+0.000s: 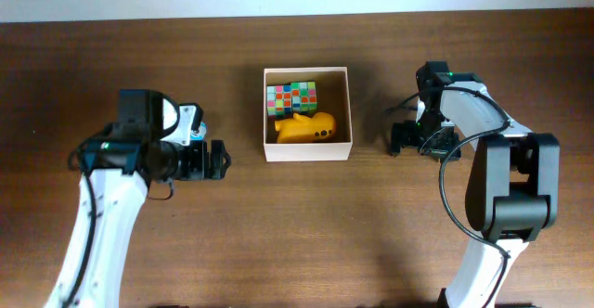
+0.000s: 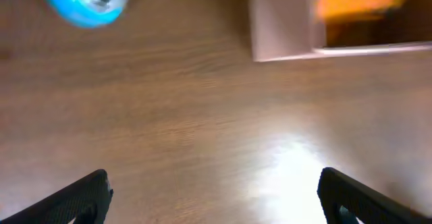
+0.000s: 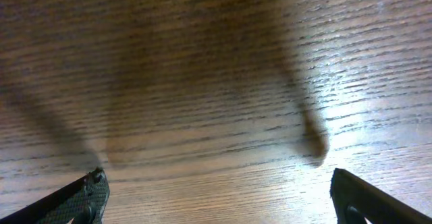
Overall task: Pack container
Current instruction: 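Move the left gripper to the blue-capped duck figure and grasp it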
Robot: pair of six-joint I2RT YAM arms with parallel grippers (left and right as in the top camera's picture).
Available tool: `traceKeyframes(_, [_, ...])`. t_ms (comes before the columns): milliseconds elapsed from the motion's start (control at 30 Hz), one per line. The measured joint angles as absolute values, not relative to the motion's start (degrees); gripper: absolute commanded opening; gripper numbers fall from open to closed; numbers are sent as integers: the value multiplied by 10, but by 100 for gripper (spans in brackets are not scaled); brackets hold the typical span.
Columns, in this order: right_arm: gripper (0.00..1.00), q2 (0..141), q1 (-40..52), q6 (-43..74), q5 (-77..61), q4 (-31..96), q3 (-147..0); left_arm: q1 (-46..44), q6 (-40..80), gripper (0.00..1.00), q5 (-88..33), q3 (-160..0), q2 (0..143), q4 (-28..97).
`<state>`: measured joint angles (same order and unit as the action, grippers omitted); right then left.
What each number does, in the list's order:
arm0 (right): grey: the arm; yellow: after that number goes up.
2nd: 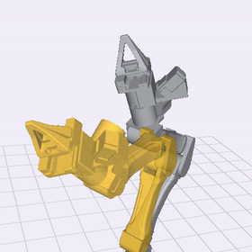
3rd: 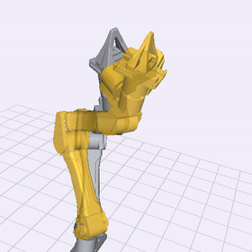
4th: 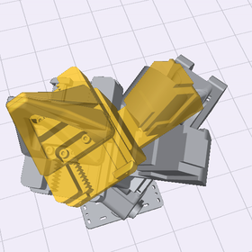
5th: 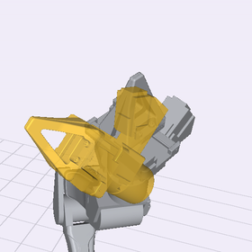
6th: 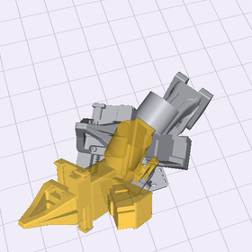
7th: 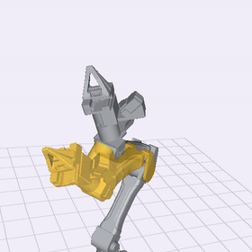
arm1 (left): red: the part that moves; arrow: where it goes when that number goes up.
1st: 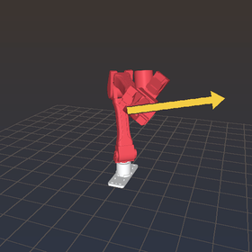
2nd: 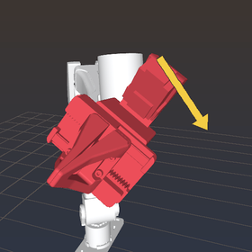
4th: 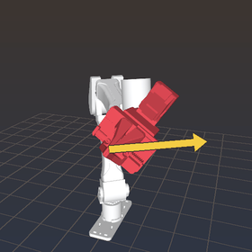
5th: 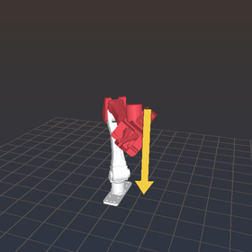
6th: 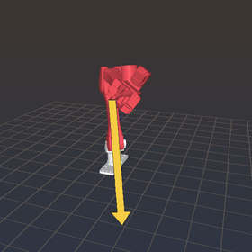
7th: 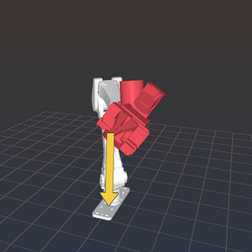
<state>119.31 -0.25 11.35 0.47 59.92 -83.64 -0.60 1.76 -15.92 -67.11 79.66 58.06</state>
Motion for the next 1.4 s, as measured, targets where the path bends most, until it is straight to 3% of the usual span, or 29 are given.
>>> traceKeyframes(233, [99, 1193, -3, 113, 5, 599, -836, -3, 157, 99, 9, -671, 877, 535])
traceKeyframes(600, [99, 1193, -3, 113, 5, 599, -836, 11, 216, 99, 160, -671, 939, 479])
traceKeyframes(1033, [99, 1193, -3, 113, 5, 599, -836, 144, 260, 99, 176, -671, 943, 463])
traceKeyframes(1400, [99, 1193, -3, 113, 5, 599, -836, 155, 180, 99, 83, -671, 992, 394])
